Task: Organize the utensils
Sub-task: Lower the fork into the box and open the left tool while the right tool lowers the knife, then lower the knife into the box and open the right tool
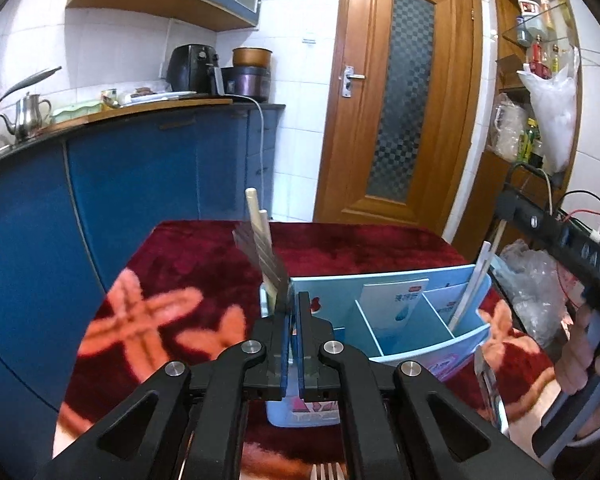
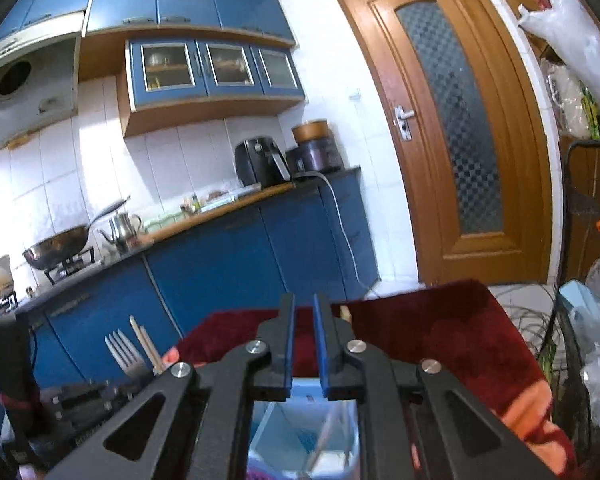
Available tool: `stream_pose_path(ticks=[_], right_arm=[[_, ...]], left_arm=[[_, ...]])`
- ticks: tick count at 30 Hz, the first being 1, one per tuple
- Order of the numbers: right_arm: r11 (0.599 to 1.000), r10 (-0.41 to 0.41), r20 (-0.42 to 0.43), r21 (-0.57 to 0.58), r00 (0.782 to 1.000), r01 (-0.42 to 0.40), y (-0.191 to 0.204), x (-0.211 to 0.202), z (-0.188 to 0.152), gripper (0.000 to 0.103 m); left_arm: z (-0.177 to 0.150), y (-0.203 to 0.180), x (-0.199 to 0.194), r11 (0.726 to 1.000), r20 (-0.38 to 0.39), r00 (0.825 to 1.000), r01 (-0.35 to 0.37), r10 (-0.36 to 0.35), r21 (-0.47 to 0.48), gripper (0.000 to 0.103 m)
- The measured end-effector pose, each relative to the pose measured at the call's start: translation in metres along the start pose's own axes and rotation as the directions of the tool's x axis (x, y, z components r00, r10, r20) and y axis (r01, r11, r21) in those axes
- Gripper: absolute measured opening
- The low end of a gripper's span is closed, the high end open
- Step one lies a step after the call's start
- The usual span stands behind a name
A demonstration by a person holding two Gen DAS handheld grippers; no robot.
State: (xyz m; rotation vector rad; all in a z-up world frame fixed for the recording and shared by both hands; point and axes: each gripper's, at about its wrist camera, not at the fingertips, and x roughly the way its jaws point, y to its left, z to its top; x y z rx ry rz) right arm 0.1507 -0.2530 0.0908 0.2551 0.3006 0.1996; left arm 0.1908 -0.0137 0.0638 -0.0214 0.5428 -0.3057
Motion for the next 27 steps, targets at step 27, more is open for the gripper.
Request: stream_pose_path(ticks=[27], right_arm=[[0.999, 0.032, -0.46, -0.014, 0.887, -0.043, -0.013, -0.022, -0.071, 0.03]], left_arm=[[-0.028, -0.002, -0.063, 1.0, -0.082, 0.996, -0.025, 0.025, 0.003, 0.029]])
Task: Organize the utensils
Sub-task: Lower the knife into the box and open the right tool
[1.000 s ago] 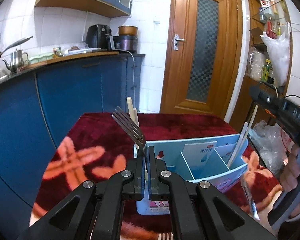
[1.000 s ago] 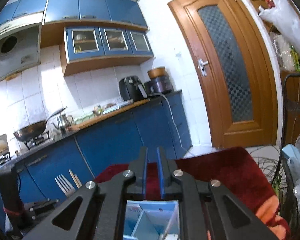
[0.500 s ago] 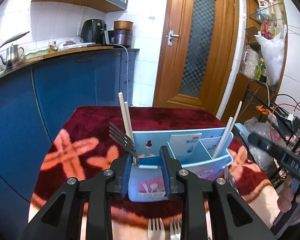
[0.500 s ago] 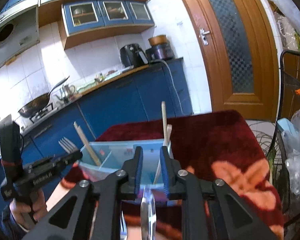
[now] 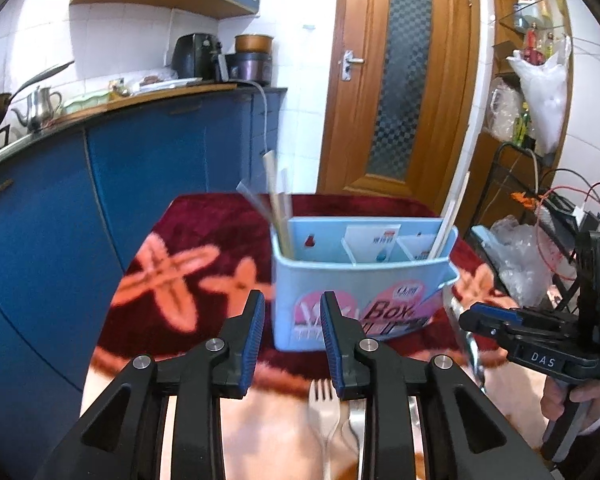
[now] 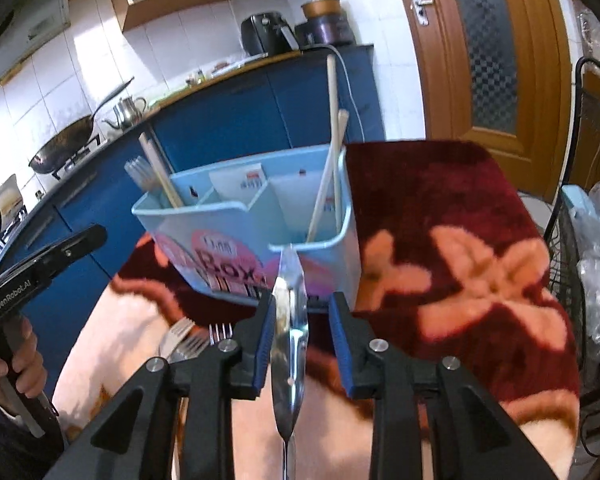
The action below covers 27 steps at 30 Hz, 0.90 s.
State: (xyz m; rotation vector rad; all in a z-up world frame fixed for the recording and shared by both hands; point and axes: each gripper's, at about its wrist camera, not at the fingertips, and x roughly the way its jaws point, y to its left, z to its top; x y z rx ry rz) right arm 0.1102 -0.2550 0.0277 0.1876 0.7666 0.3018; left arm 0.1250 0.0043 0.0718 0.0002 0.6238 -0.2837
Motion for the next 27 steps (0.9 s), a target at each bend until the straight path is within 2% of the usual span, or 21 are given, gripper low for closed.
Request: stream_pose_path(ticks=[6, 7, 8, 9, 11, 16, 18, 23, 27], right_arm=[[0.998, 0.053, -0.045, 0.049, 0.998, -0.051, -0.009, 0.009, -0.005, 0.029], [0.997, 0.059, -0.048, 0.054, 0.997, -0.057, -0.009, 0.009, -0.005, 0.024], [0.996, 0.071, -0.05, 0.059, 0.996, -0.068, -0.009, 0.01, -0.005, 0.011], [0.995, 0.085, -0.046, 0.06, 0.995, -0.082, -0.009, 0.008, -0.005, 0.007], [0.995, 0.079, -0.03, 0.056, 0.996, -0.077, -0.006, 0.005, -0.005, 0.006], [0.996, 0.071, 0.084, 0.045, 0.994, -0.075, 0.0, -0.018, 0.0, 0.006], [0.999, 0.038, 0.171, 0.028, 0.985, -0.044, 0.005, -0.034, 0.007, 0.006], [1.0, -0.014, 0.329, 0.03, 0.944, 0.004, 0.012, -0.055, 0.031, 0.006], [0.998, -0.05, 0.411, 0.051, 0.91, 0.032, 0.015, -0.052, 0.056, 0.006]], left_arm=[[-0.013, 0.009, 0.01, 0.999, -0.047, 0.999, -0.016, 0.015, -0.028, 0.029], [-0.015, 0.009, 0.012, 0.999, -0.054, 0.998, -0.019, 0.018, -0.032, 0.029], [-0.018, 0.01, 0.014, 0.999, -0.063, 0.998, -0.023, 0.021, -0.037, 0.029], [-0.019, 0.012, 0.016, 0.999, -0.068, 0.997, -0.025, 0.023, -0.039, 0.029], [-0.023, 0.013, 0.019, 0.999, -0.08, 0.997, -0.029, 0.025, -0.046, 0.029], [-0.026, 0.017, 0.024, 0.998, -0.089, 0.996, -0.03, 0.024, -0.062, 0.029], [-0.027, 0.017, 0.025, 0.997, -0.091, 0.996, -0.031, 0.025, -0.067, 0.029], [-0.027, 0.016, 0.029, 0.997, -0.095, 0.995, -0.029, 0.022, -0.067, 0.029], [-0.026, 0.016, 0.03, 0.997, -0.095, 0.995, -0.025, 0.018, -0.07, 0.029]])
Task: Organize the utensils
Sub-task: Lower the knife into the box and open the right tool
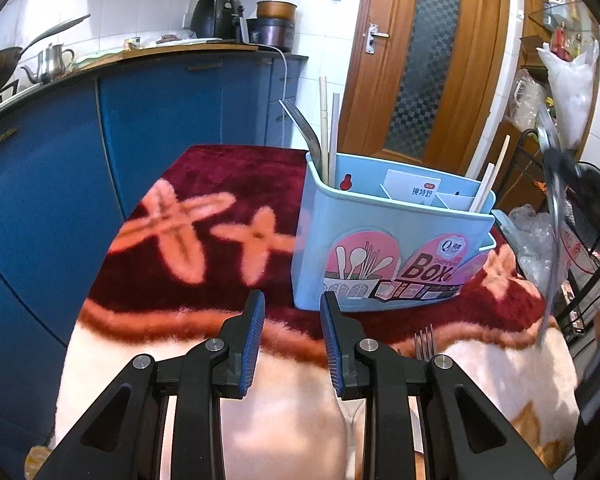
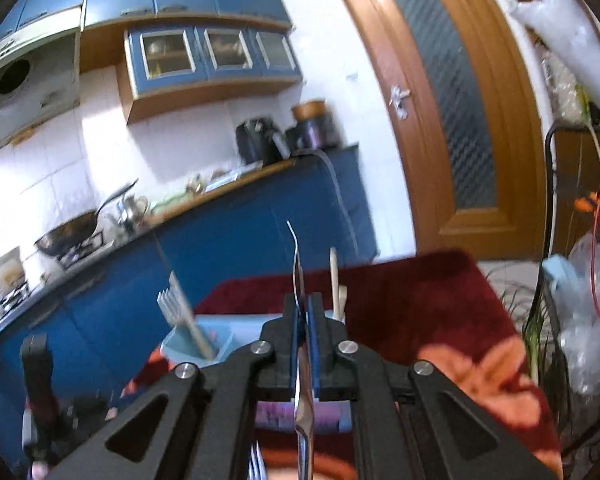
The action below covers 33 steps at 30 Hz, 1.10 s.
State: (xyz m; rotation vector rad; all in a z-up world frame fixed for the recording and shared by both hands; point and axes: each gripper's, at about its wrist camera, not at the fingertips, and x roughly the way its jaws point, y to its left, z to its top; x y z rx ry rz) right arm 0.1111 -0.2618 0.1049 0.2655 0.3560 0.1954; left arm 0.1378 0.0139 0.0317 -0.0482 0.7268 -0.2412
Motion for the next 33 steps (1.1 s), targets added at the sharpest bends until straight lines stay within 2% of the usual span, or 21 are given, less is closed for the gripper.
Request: stream_pose_path(ticks=[8, 12, 18, 22, 25, 27, 29, 33], right_arm=[[0.999, -0.041, 0.158, -0.025, 0.987, 0.045, 0.014, 0.04, 0.038, 0.006], [0.995, -0.073, 0.21, -0.054, 0.975, 0.086, 0.022, 0.055, 0.039, 0.006], [0.994, -0.09, 0.165, -0.046, 0.982, 0.099, 0.017, 0.08, 0.022, 0.006], [0.996, -0.042, 0.099, -0.075, 0.994, 0.049, 0.017, 0.08, 0.006, 0.008], [0.997, -0.026, 0.066, -0.073, 0.997, 0.031, 0.016, 0.074, -0.001, 0.016], [0.998, -0.02, 0.067, -0.06, 0.998, 0.024, 0.013, 0.067, -0.002, 0.025], [0.999, -0.007, 0.068, -0.038, 0.998, 0.01, 0.01, 0.06, 0.0, 0.029], [1.0, 0.003, 0.078, -0.017, 0.997, -0.002, 0.008, 0.038, 0.002, 0.03]], left_arm=[[0.0, 0.005, 0.005, 1.0, -0.002, 1.0, 0.007, -0.007, -0.014, 0.029], [-0.001, 0.006, 0.009, 1.0, -0.009, 1.0, 0.012, -0.012, -0.02, 0.029], [-0.002, 0.005, 0.011, 1.0, -0.011, 1.0, 0.019, -0.019, -0.021, 0.029], [-0.002, 0.005, 0.011, 1.0, -0.011, 1.0, 0.019, -0.019, -0.02, 0.029], [-0.002, 0.005, 0.01, 1.0, -0.012, 1.0, 0.019, -0.019, -0.021, 0.029], [-0.003, 0.004, 0.007, 1.0, -0.009, 1.0, 0.019, -0.019, -0.022, 0.029], [-0.004, 0.002, 0.003, 1.0, -0.007, 1.0, 0.02, -0.02, -0.019, 0.029], [-0.005, -0.001, -0.005, 0.999, -0.002, 1.0, 0.024, -0.024, -0.022, 0.029]])
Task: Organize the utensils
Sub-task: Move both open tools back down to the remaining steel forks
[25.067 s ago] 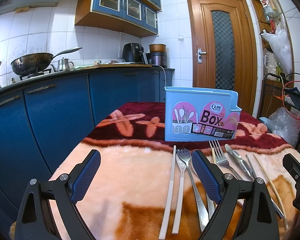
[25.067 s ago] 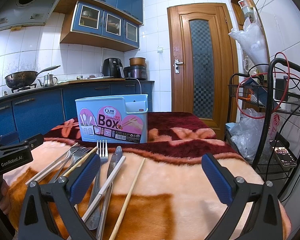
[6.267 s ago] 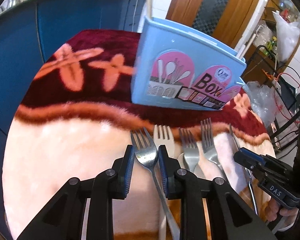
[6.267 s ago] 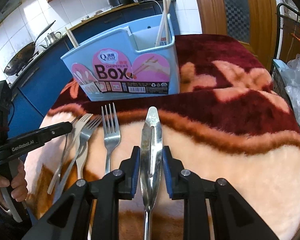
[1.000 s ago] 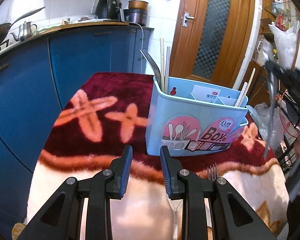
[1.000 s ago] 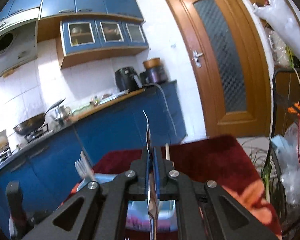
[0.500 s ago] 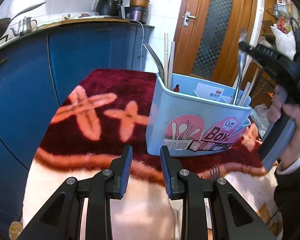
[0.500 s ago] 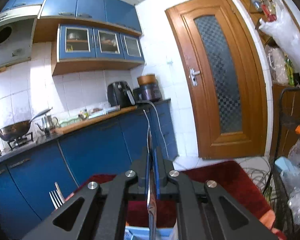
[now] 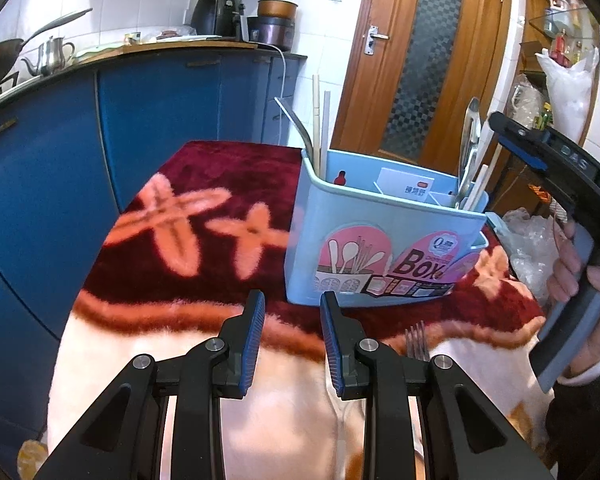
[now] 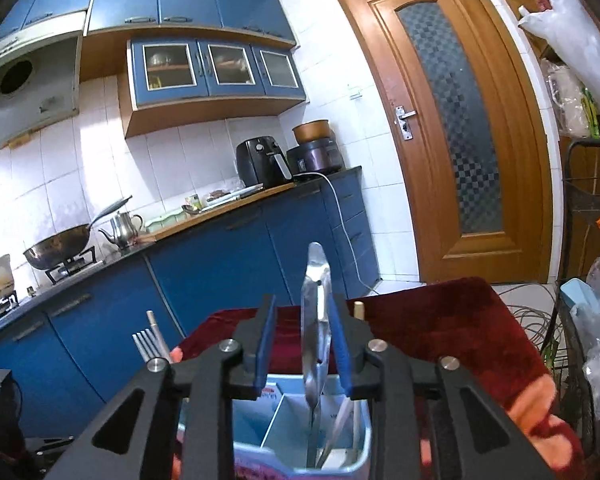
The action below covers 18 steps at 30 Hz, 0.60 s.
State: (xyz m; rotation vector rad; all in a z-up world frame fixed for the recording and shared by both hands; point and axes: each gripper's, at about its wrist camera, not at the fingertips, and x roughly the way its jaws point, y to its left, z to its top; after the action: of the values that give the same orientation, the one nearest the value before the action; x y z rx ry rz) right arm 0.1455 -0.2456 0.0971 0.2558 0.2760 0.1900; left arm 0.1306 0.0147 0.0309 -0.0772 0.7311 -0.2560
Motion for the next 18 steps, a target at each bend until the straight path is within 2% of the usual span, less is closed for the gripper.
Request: stream_pose_path(ticks=[10, 15, 18], right_arm=[[0.999, 0.009, -0.046, 0.035, 0.999, -0.007, -0.001, -0.044, -0.013, 0.032], [0.997, 0.011, -0.121, 0.077, 0.993, -0.002, -0.004, -0.058, -0.03, 0.032], [0.996, 0.0, -0.192, 0.087, 0.981, 0.017, -0.002, -0.062, -0.042, 0.032]], left_arm=[[-0.007, -0.008, -0.017, 1.0, -0.002, 1.0, 0.003, -0.003, 0.009, 0.029], [-0.012, -0.009, -0.02, 1.0, -0.017, 1.0, -0.006, 0.006, 0.011, 0.03], [-0.016, -0.008, -0.021, 1.0, -0.032, 0.999, -0.012, 0.012, 0.01, 0.031]])
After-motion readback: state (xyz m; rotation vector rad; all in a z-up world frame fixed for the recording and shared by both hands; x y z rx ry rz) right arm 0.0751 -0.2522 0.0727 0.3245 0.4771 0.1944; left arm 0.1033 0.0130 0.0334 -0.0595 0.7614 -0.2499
